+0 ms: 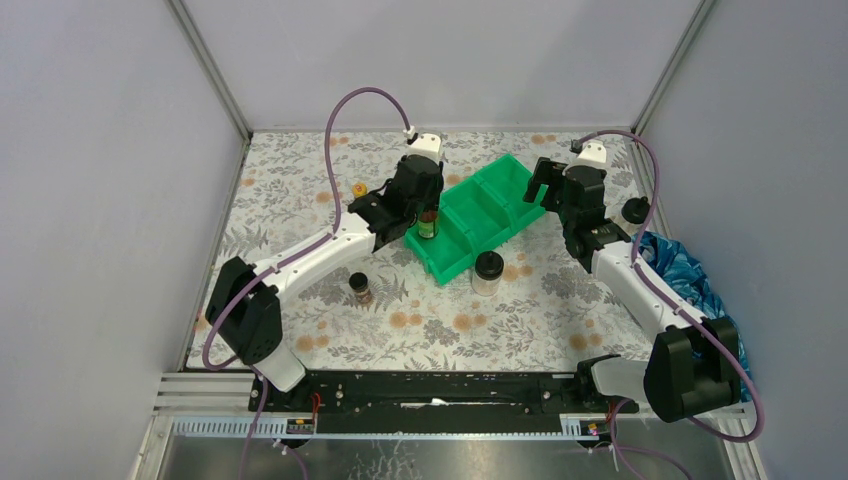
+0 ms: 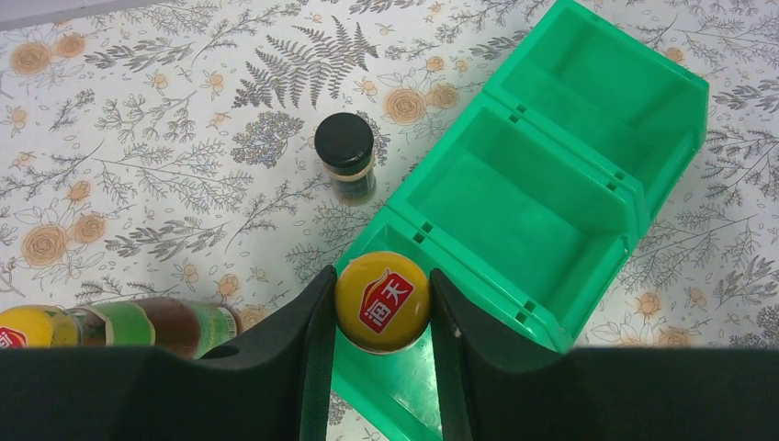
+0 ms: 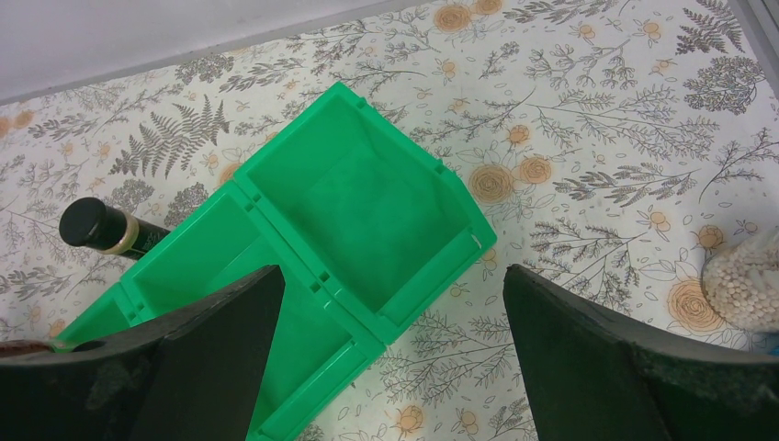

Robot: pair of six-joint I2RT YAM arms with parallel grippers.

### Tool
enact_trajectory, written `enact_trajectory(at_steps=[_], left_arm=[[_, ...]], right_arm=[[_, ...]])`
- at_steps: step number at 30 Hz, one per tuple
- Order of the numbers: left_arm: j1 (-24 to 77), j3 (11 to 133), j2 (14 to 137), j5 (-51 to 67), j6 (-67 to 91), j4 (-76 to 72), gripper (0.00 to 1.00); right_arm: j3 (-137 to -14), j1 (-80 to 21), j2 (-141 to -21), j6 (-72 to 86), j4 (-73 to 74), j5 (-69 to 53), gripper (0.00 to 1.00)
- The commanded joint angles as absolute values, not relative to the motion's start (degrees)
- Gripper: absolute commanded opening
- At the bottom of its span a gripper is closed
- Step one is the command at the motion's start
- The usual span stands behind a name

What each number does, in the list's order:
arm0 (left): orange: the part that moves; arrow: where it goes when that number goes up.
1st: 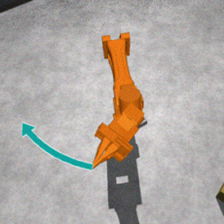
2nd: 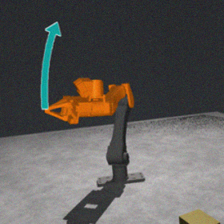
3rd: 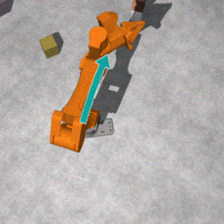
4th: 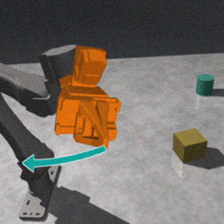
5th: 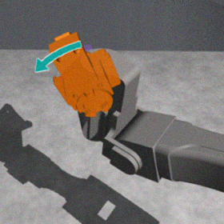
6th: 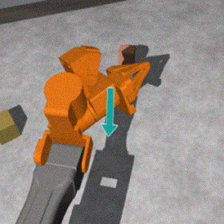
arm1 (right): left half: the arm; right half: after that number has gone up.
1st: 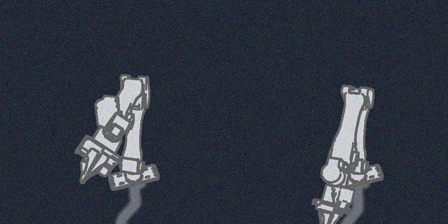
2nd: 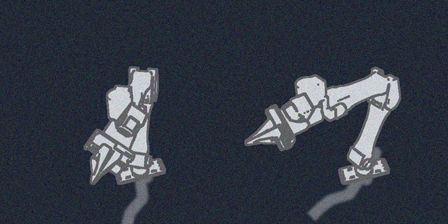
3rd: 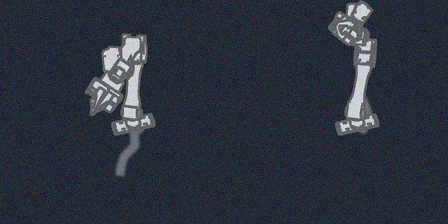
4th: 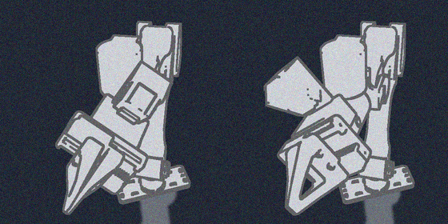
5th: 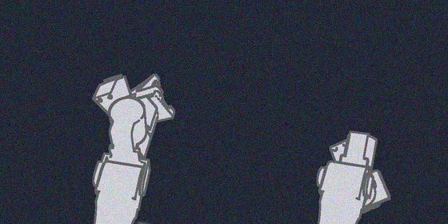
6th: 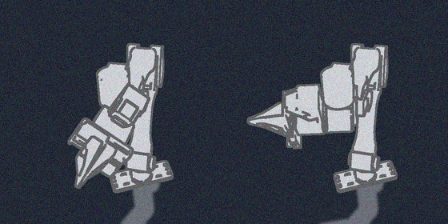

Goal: Organize the condiment bottles
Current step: Place the bottle in the storage box.

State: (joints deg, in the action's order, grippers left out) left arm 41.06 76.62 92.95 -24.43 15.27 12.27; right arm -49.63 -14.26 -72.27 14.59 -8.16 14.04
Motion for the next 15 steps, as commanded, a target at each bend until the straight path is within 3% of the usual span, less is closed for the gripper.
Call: enact_trajectory(at_steps=[1, 15], left_arm=[[40.47, 76.90, 92.31, -24.83, 15.03, 2.81, 0.00], [40.34, 74.92, 92.37, -24.13, 14.64, 0.20, 0.00]], right_arm=[[-50.01, -14.76, -72.60, 14.00, -10.63, 14.63, 0.97], [-49.77, -14.72, -72.60, 14.03, -10.63, 14.63, 0.97]])
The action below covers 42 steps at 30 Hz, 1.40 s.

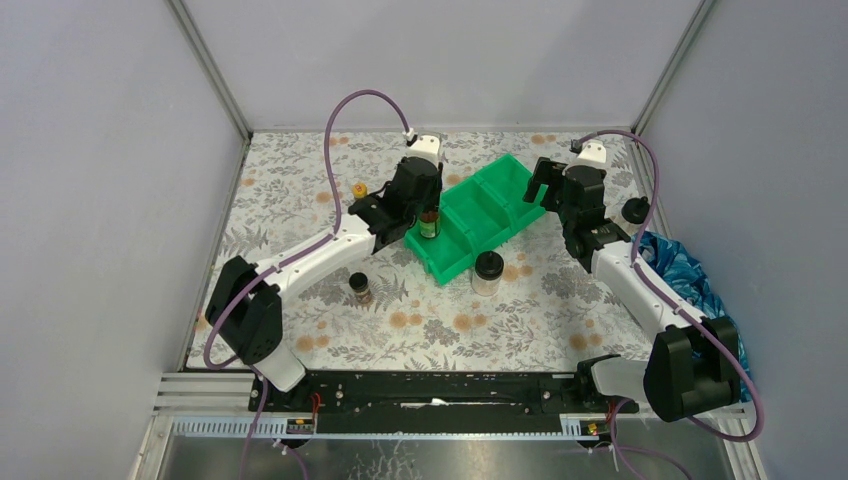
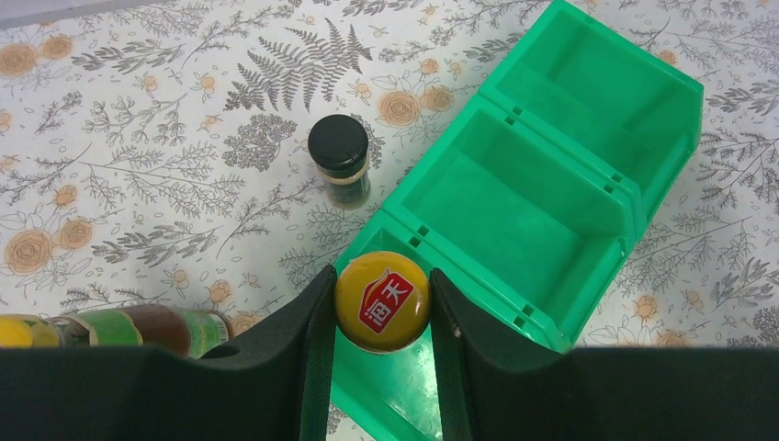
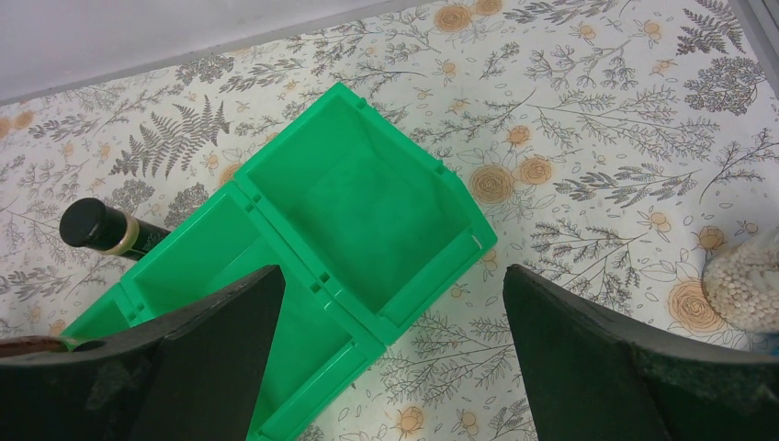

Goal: Organize the condiment bottles
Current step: Place the bottle in the storage box.

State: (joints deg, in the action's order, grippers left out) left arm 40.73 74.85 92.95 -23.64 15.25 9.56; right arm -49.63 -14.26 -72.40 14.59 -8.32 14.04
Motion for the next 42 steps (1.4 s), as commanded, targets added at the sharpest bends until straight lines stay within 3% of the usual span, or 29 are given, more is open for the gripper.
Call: enact_trajectory(at_steps=[1, 42], left_arm=[[40.29, 74.79, 92.45, -24.10, 14.51, 0.18, 0.00], [40.25, 69.35, 94.22, -24.52, 11.07, -8.57, 0.00]], right_arm=[[-49.79, -14.72, -72.60, 14.00, -10.67, 14.61, 0.97], [-50.03, -14.76, -73.84, 14.02, -11.07, 14.37, 0.96]])
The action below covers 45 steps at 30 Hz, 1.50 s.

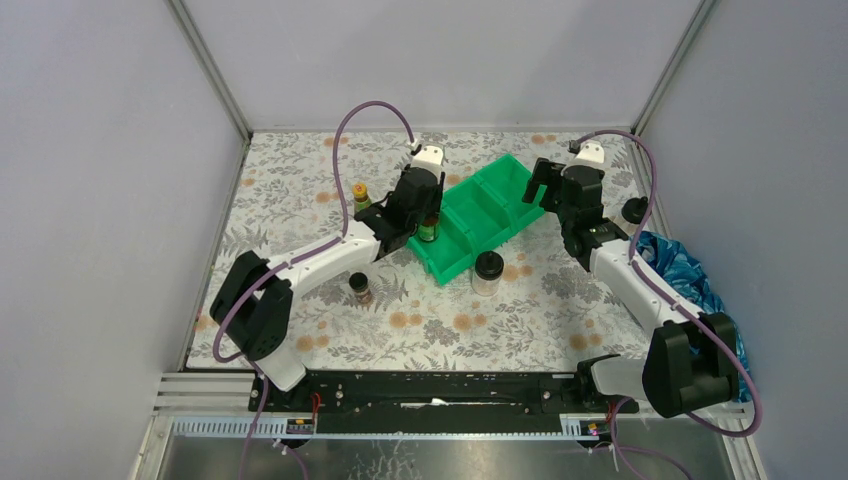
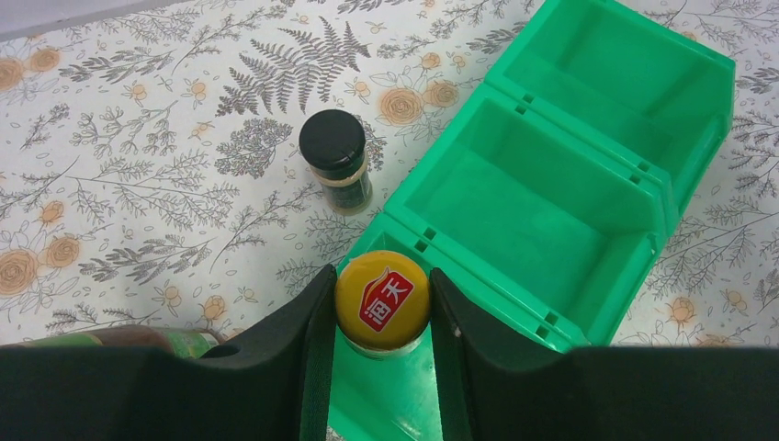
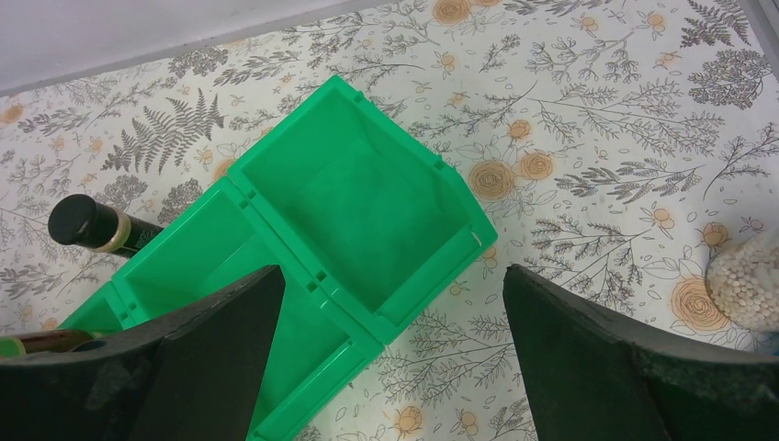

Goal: Organize the condiment bottles
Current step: Place the bottle in the storage box.

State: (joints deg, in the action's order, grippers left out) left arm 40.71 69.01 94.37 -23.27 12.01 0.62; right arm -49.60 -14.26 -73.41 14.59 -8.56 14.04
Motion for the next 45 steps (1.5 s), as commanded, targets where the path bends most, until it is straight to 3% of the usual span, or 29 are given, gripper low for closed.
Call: enact_trajectory(at_steps=[1, 32, 45], left_arm=[[40.25, 69.35, 94.22, -24.48, 11.07, -8.61, 0.00], [39.90, 71.16, 96.89, -25.02, 11.95, -6.15, 0.00], [39.90, 71.10, 96.85, -25.31, 12.13, -5.73, 0.39]], right_arm=[[-50.09, -14.76, -73.87, 13.91, -11.12, 14.36, 0.97], [-50.01, -14.77, -74.37, 13.98, -11.25, 14.23, 0.97], [-49.92, -14.77, -74.49, 14.12, -11.25, 13.89, 0.97]])
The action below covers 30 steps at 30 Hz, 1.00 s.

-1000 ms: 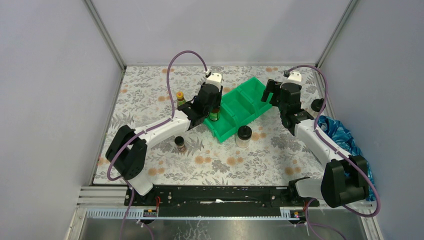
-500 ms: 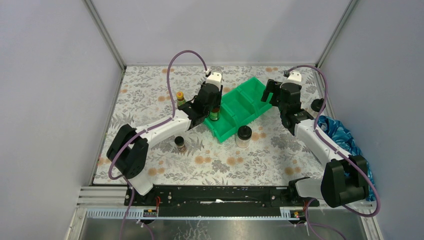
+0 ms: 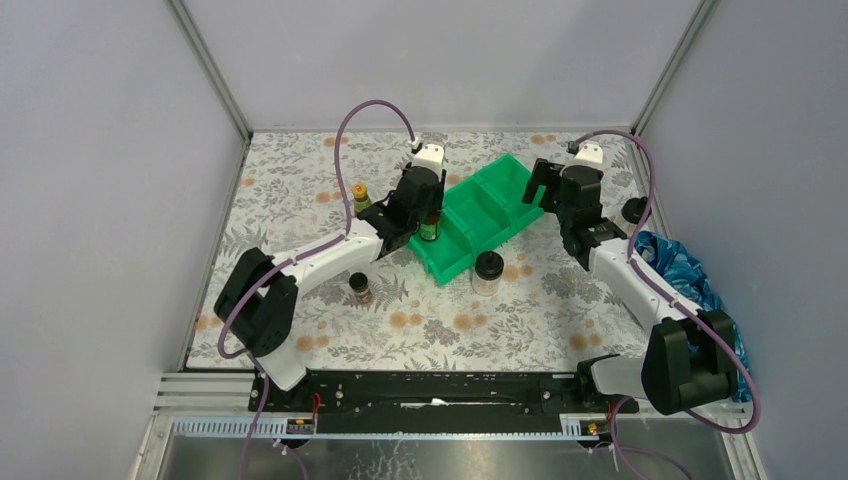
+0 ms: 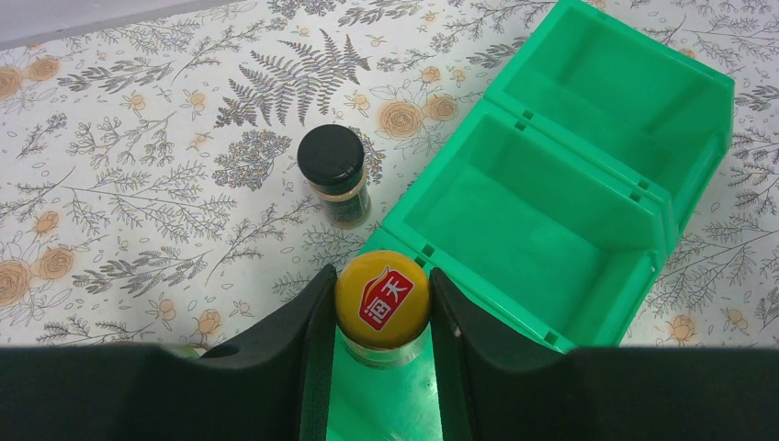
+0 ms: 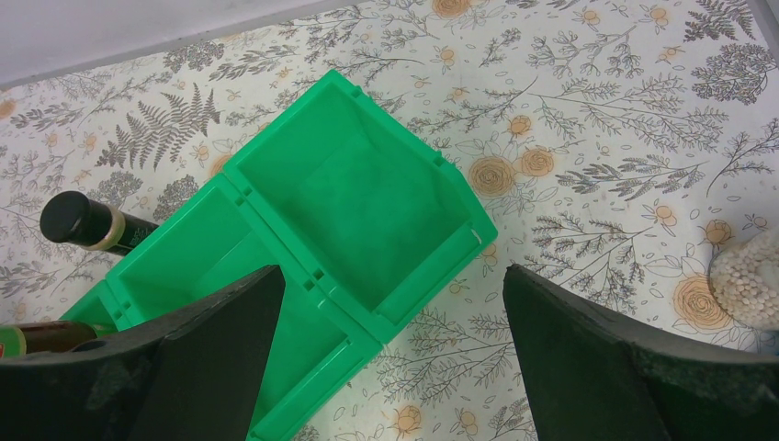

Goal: Organize the condiment bottles
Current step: Place the bottle in the storage box.

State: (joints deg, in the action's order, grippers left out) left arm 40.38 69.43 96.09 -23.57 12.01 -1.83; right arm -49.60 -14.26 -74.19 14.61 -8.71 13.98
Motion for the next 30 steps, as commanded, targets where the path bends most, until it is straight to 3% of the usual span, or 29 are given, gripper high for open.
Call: enact_trajectory(at_steps=[1, 5, 23, 30], left_arm=[[39.90, 71.08, 96.83, -25.30, 12.19, -5.76, 0.41], [39.88, 71.02, 96.82, -25.39, 12.36, -5.56, 0.52], [39.90, 71.19, 94.81, -26.37, 12.95, -4.37, 0.61], [40.08, 70.85, 89.42, -26.15, 13.48, -3.69, 0.74]], right_arm=[[-49.92, -14.74, -74.45, 14.08, -11.25, 13.91, 0.96], [-49.92, -14.77, -74.55, 14.11, -11.17, 13.82, 0.97], [-50.08, -14.77, -74.55, 14.15, -10.99, 13.30, 0.97], [-50.91, -14.77, -74.36, 14.15, -10.11, 12.74, 0.97]])
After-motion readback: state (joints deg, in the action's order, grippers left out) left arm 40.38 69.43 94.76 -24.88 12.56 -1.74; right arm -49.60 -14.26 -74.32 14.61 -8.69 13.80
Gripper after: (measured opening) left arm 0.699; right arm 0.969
